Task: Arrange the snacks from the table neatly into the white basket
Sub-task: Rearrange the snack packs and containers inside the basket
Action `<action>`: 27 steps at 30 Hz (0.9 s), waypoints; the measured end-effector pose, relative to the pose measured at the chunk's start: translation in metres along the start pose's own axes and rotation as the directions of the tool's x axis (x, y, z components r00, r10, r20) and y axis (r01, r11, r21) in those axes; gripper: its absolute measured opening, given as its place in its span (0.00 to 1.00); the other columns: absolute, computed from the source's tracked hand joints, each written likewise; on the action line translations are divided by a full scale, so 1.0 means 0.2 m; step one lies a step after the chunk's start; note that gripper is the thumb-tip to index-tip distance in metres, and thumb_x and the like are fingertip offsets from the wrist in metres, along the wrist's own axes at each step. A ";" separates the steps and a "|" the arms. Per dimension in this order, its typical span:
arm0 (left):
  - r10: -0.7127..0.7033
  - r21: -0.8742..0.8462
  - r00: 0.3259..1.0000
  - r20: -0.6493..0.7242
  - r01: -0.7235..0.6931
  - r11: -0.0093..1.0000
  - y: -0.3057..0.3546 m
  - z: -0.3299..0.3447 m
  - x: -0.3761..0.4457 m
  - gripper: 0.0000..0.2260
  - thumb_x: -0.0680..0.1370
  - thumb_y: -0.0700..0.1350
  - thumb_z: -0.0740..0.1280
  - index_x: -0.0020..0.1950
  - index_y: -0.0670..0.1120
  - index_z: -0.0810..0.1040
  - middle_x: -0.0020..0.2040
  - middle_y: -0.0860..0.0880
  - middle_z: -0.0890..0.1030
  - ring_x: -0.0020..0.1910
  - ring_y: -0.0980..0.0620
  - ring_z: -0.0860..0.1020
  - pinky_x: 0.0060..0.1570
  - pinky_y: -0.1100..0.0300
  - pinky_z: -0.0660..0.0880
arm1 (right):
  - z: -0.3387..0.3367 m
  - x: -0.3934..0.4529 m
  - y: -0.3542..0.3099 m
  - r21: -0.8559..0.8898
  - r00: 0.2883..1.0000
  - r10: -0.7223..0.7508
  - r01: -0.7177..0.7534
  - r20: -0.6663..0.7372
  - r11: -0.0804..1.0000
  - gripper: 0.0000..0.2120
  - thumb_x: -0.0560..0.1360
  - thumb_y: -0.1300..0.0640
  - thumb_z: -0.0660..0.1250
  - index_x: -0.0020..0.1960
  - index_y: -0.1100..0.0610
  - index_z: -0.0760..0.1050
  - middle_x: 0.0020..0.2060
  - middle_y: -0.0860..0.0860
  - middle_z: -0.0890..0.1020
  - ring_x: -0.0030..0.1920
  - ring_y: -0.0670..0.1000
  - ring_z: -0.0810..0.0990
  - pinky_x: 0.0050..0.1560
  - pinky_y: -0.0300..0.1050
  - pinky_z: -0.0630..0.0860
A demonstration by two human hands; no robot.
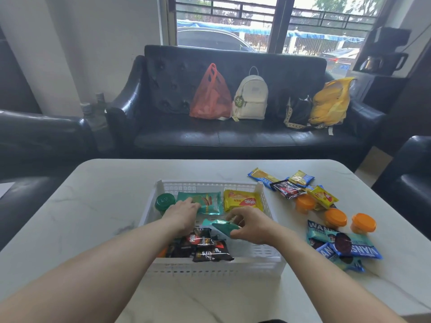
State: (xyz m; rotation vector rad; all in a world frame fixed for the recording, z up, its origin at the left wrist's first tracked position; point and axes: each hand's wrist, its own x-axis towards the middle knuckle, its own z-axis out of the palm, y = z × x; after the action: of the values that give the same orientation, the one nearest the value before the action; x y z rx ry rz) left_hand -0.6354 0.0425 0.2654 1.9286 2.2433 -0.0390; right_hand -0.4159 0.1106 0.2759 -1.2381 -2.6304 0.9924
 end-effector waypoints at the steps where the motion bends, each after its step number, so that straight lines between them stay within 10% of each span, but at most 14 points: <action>1: 0.004 -0.009 1.000 0.006 -0.004 1.000 -0.01 0.00 0.00 0.23 0.80 0.36 0.57 0.75 0.49 0.68 0.67 0.47 0.71 0.63 0.45 0.73 0.64 0.47 0.73 | 0.00 0.01 -0.01 0.020 1.000 -0.007 0.007 -0.012 1.000 0.15 0.67 0.48 0.73 0.53 0.44 0.80 0.44 0.42 0.82 0.43 0.43 0.81 0.45 0.41 0.80; 12: -0.013 -0.077 0.972 -0.234 -0.005 0.997 -0.11 -0.12 0.03 0.24 0.76 0.27 0.58 0.68 0.46 0.70 0.63 0.45 0.77 0.60 0.42 0.77 0.57 0.48 0.76 | 0.03 0.18 -0.18 -0.315 0.949 -0.190 0.105 -0.253 0.943 0.14 0.70 0.49 0.70 0.55 0.43 0.76 0.48 0.45 0.77 0.52 0.50 0.72 0.57 0.49 0.65; 27: 0.122 0.191 0.981 -0.148 -0.093 0.977 -0.23 -0.03 0.06 0.20 0.84 0.49 0.51 0.76 0.56 0.65 0.70 0.49 0.74 0.67 0.45 0.69 0.65 0.49 0.66 | 0.15 0.39 -0.24 -0.374 0.943 -0.200 0.090 -0.267 0.923 0.10 0.78 0.54 0.67 0.59 0.46 0.74 0.55 0.47 0.80 0.58 0.52 0.75 0.62 0.49 0.67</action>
State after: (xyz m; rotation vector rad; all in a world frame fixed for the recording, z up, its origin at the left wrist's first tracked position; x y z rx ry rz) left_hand -0.6833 0.0475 0.2645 2.2205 2.3011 -0.0831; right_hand -0.5106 0.1282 0.2644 -1.1183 -2.6739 0.2748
